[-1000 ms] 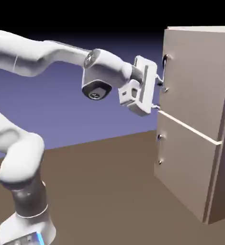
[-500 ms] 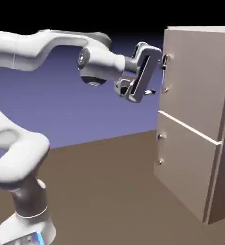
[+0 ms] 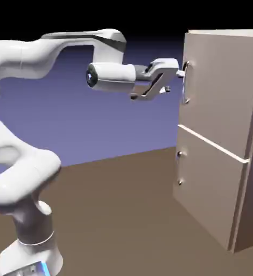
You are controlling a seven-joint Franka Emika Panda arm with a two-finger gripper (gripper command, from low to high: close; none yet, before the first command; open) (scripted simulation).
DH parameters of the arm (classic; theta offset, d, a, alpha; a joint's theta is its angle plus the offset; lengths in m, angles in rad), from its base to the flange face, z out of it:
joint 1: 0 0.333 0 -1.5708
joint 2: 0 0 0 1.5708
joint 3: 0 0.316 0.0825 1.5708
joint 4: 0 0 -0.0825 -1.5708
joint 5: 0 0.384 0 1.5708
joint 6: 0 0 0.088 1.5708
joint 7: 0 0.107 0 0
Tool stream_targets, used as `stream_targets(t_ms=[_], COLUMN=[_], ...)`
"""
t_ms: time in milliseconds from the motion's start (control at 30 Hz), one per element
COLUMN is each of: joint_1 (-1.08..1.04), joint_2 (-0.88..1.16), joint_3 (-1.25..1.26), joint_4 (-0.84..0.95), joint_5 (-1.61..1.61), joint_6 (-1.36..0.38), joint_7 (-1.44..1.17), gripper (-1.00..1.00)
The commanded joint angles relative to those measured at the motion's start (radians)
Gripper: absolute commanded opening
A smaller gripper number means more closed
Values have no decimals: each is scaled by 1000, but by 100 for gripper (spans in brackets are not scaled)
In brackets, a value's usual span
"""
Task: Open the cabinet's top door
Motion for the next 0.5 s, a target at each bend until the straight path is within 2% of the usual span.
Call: stream_targets(t_ms=[0,367,467], joint_1=[-15,-180,-225], joint_2=[-4,-53,-43], joint_3=[16,193,227], joint_4=[9,107,139], joint_5=[44,522,548], joint_6=[-1,-13,-17], joint_7=[16,187,192], gripper=[0,0,0])
